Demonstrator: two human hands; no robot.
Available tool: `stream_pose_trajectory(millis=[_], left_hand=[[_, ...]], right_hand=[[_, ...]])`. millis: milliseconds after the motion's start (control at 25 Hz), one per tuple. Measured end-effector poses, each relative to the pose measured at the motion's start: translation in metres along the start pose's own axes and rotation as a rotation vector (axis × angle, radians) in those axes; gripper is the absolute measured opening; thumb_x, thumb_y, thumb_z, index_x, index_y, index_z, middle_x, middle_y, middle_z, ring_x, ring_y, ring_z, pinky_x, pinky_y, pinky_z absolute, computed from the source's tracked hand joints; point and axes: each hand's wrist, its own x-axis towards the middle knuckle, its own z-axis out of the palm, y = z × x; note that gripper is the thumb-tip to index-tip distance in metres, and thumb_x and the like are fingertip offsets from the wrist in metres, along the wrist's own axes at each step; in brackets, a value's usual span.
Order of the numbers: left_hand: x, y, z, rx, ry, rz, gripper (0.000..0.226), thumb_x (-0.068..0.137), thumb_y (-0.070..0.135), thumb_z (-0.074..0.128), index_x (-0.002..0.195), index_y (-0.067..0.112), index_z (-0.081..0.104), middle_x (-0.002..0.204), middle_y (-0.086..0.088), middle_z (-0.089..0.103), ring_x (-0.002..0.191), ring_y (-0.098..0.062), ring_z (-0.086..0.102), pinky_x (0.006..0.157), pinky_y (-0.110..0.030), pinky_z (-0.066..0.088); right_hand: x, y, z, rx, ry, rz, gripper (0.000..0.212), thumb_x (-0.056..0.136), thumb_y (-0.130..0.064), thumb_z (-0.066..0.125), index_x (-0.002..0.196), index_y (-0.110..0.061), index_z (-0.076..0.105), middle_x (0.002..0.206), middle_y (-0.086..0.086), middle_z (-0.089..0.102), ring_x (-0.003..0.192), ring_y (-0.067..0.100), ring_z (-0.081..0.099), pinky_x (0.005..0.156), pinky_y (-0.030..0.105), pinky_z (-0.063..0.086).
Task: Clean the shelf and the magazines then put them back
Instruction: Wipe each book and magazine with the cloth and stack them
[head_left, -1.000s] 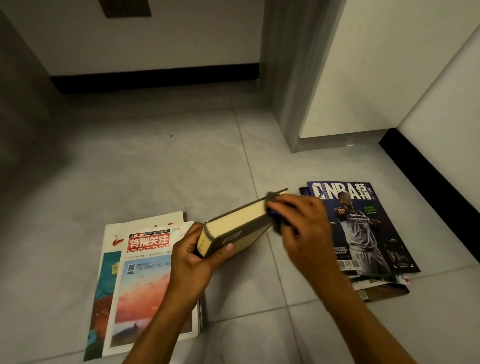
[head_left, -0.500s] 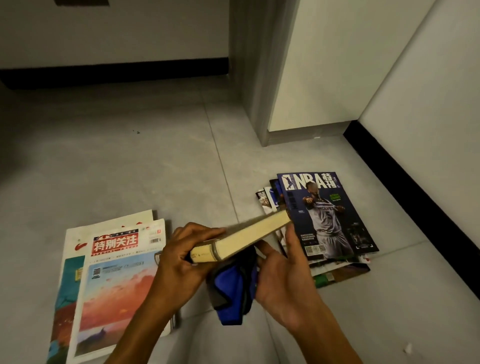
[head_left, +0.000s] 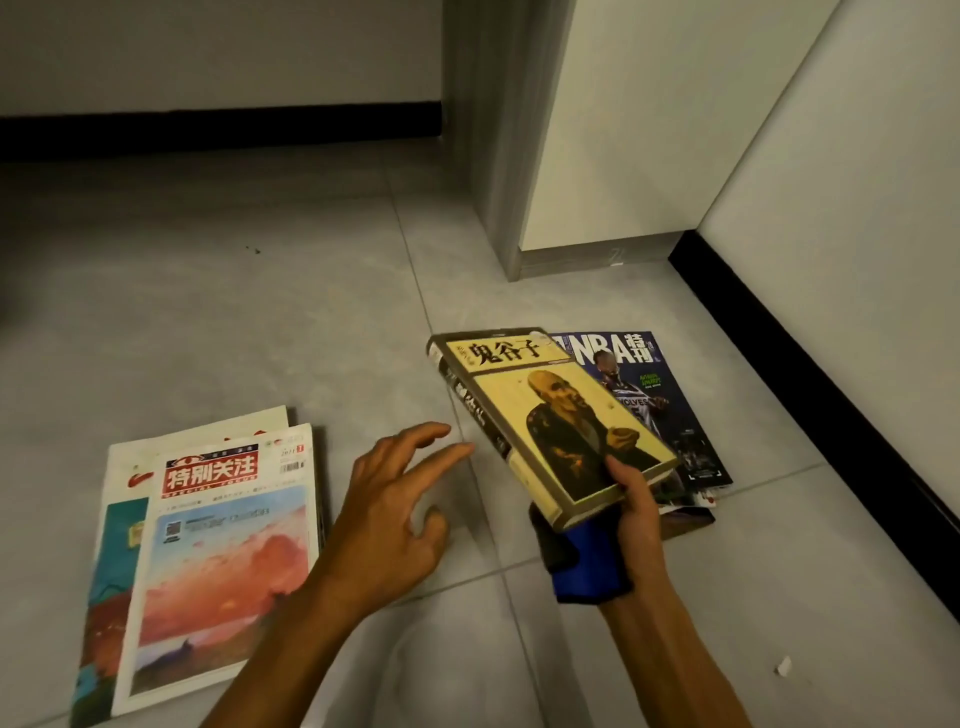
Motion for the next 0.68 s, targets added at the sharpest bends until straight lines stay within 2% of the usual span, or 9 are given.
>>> stream_pose_trajectory(millis=[80,160,240,400,480,560,640,680], left_hand=[[0.0,-0.003,-0.002,-0.013,0.037,-0.034,0.068,0.076,0.022,0.062,0.131,0.056,0.04,0.141,0.028,0.033,0.132,-0.002,0.034,0.104,-0.021,0.027],[-0.002,-0.004,0.001,-0.078,0.032,-0.058,0.061,0.077,0.021,0.061,0.127,0.053,0.046,0.137,0.03,0.037,0.128,0.003,0.037,0.101,-0.016,0.029],[-0.007,-0.006,0.006,-0.121,0.015,-0.081,0.054,0.078,0.018,0.059,0.121,0.049,0.053,0.133,0.024,0.045,0.125,0.003,0.041,0.099,-0.013,0.032],[-0.019,-0.017,0.011,-0.125,-0.034,-0.173,0.041,0.079,0.019,0.054,0.113,0.041,0.058,0.122,0.022,0.051,0.114,0.008,0.047,0.094,-0.004,0.034],[-0.022,-0.026,0.011,-0.112,0.009,-0.257,0.034,0.083,0.022,0.055,0.111,0.04,0.058,0.12,0.023,0.05,0.108,0.004,0.05,0.092,-0.008,0.036],[-0.026,-0.031,0.009,-0.068,0.07,-0.403,0.03,0.089,0.016,0.06,0.113,0.033,0.061,0.12,0.02,0.049,0.109,-0.001,0.046,0.095,-0.015,0.035],[-0.028,-0.031,0.004,-0.048,0.134,-0.596,0.029,0.091,0.01,0.06,0.115,0.026,0.064,0.117,0.017,0.048,0.111,-0.006,0.045,0.098,-0.026,0.037],[-0.031,-0.033,0.0,-0.078,0.172,-0.682,0.027,0.092,0.01,0.06,0.114,0.026,0.064,0.115,0.015,0.051,0.109,-0.008,0.048,0.096,-0.027,0.041]], right_hand=[[0.016,-0.019,-0.007,-0.071,0.083,-0.068,0.05,0.077,-0.042,0.064,0.118,-0.014,0.06,0.106,0.013,0.072,0.088,0.029,0.068,0.081,0.044,0.052],[0.031,-0.037,-0.014,-0.157,0.147,-0.079,0.049,0.081,-0.047,0.062,0.116,-0.013,0.06,0.1,0.011,0.074,0.085,0.027,0.069,0.075,0.039,0.055],[0.045,-0.049,-0.026,-0.199,0.192,-0.028,0.044,0.086,-0.049,0.06,0.11,-0.012,0.06,0.091,0.011,0.075,0.082,0.025,0.068,0.07,0.037,0.053],[0.065,-0.044,-0.061,-0.525,0.268,0.162,0.051,0.087,-0.048,0.062,0.116,-0.007,0.056,0.101,0.016,0.066,0.09,0.03,0.062,0.076,0.04,0.048],[0.065,-0.031,-0.064,-0.547,0.3,0.172,0.049,0.088,-0.045,0.062,0.116,-0.005,0.057,0.095,0.015,0.065,0.084,0.028,0.061,0.076,0.039,0.046],[0.055,-0.015,-0.055,-0.572,0.288,0.143,0.046,0.088,-0.04,0.065,0.116,-0.004,0.06,0.092,0.011,0.066,0.08,0.025,0.062,0.07,0.035,0.048],[0.043,0.008,-0.041,-0.56,0.146,0.169,0.044,0.084,-0.036,0.069,0.113,-0.003,0.063,0.087,0.009,0.068,0.075,0.022,0.064,0.066,0.034,0.051],[0.037,0.022,-0.03,-0.49,0.083,0.223,0.046,0.079,-0.033,0.072,0.112,-0.002,0.063,0.087,0.01,0.069,0.076,0.024,0.066,0.07,0.036,0.053]])
